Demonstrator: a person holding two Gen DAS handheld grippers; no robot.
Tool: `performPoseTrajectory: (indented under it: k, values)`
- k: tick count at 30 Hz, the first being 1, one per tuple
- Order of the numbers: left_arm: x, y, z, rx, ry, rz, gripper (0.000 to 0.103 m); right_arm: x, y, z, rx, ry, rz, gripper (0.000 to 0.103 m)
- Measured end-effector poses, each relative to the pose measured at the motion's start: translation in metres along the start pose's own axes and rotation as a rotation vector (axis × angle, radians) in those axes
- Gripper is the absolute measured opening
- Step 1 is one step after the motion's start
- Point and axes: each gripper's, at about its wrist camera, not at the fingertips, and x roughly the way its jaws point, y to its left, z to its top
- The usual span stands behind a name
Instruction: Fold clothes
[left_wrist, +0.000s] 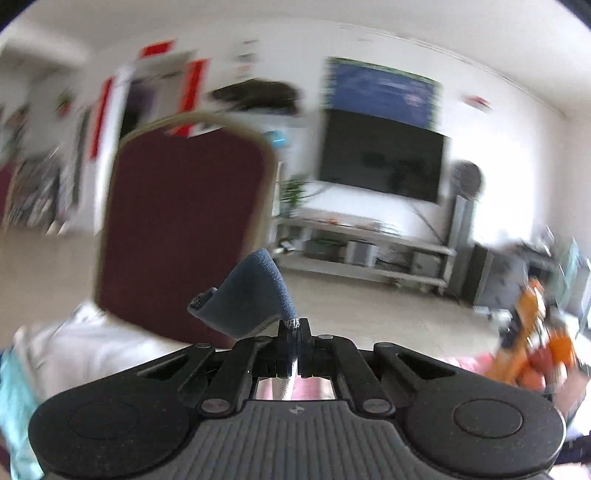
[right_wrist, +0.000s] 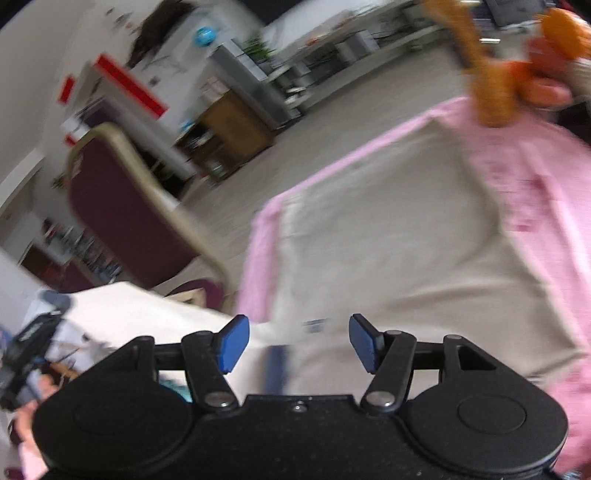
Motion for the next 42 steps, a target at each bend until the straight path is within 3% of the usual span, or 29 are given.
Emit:
performPoseTrajectory:
  k: [5,9,11,12,13,15,18,20,24,26,28,30,31,34,37,40,42]
  values:
    - [-0.008,-0.095,-0.034,0.164,0.03,-0.083,0.0,-0.012,-0.084,0.007,0.143,-0.053,-0.086,0.059]
    - [0.008,-0.162,-0.078,0.269,0.088,-0.183,0.0,-0.012,-0.131,0.007,0.247,-0.08,-0.098,0.059]
    - [0.021,-0.197,-0.107,0.322,0.151,-0.245,0.003,-0.011,-0.146,0.008,0.289,-0.079,-0.091,0.059]
    - [0.03,-0.211,-0.125,0.363,0.191,-0.263,0.008,-0.011,-0.152,0.009,0.308,-0.079,-0.082,0.059]
    - [0.044,-0.222,-0.144,0.402,0.246,-0.276,0.02,-0.012,-0.156,0.011,0.319,-0.083,-0.077,0.059]
    - [0.059,-0.235,-0.174,0.448,0.37,-0.3,0.022,-0.013,-0.16,0.014,0.316,-0.098,-0.091,0.059]
    - [0.066,-0.221,-0.194,0.456,0.496,-0.326,0.022,-0.015,-0.164,0.015,0.305,-0.113,-0.121,0.06]
    - [0.067,-0.198,-0.186,0.44,0.523,-0.31,0.034,-0.012,-0.164,0.015,0.295,-0.101,-0.122,0.06]
    - [0.084,-0.133,-0.156,0.32,0.545,-0.244,0.034,-0.001,-0.154,0.014,0.231,-0.048,-0.141,0.06]
    - [0.089,-0.093,-0.144,0.264,0.53,-0.172,0.033,0.008,-0.145,0.013,0.182,-0.011,-0.167,0.06]
    - [0.097,-0.059,-0.14,0.198,0.518,-0.097,0.03,0.024,-0.136,0.015,0.121,0.053,-0.235,0.055]
    - [0.101,-0.034,-0.137,0.126,0.503,-0.036,0.029,0.041,-0.132,0.018,0.09,0.124,-0.265,0.038]
    - [0.103,-0.025,-0.14,0.084,0.501,-0.018,0.029,0.051,-0.132,0.021,0.079,0.155,-0.28,0.036]
    - [0.109,-0.012,-0.145,-0.007,0.528,0.02,0.029,0.072,-0.132,0.023,0.058,0.2,-0.309,0.036]
    - [0.11,-0.014,-0.147,0.028,0.536,0.045,0.031,0.086,-0.131,0.011,0.034,0.218,-0.344,0.036]
    - [0.113,-0.012,-0.15,0.017,0.558,0.064,0.031,0.094,-0.112,-0.001,-0.11,0.208,-0.409,0.036]
    - [0.114,-0.008,-0.153,-0.004,0.573,0.074,0.031,0.098,-0.097,-0.012,-0.236,0.194,-0.444,0.028]
